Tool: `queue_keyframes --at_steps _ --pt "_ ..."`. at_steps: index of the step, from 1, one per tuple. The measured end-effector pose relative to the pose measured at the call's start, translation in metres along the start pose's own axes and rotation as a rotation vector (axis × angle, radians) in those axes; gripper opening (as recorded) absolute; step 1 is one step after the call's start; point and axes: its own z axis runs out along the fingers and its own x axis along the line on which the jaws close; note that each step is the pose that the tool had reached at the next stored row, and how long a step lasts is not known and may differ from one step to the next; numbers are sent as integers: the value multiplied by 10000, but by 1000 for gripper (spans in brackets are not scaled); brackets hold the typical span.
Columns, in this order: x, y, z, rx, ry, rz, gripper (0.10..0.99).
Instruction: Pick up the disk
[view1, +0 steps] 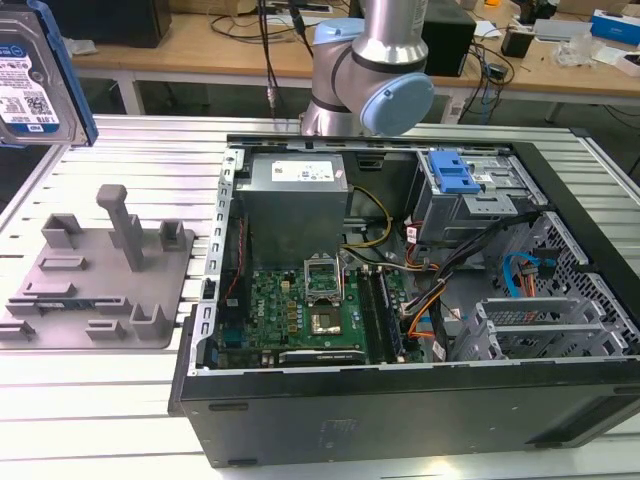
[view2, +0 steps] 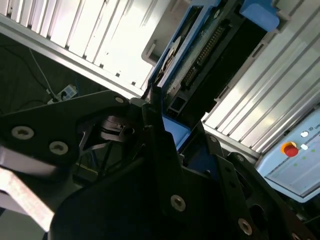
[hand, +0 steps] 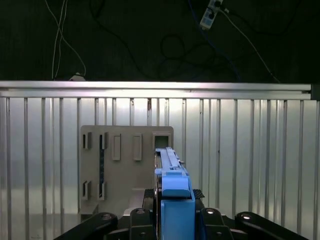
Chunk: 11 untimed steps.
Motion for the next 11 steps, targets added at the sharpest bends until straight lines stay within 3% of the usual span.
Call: queue_keyframes --at_steps 11 --pt "0 0 -1 0 0 0 369"
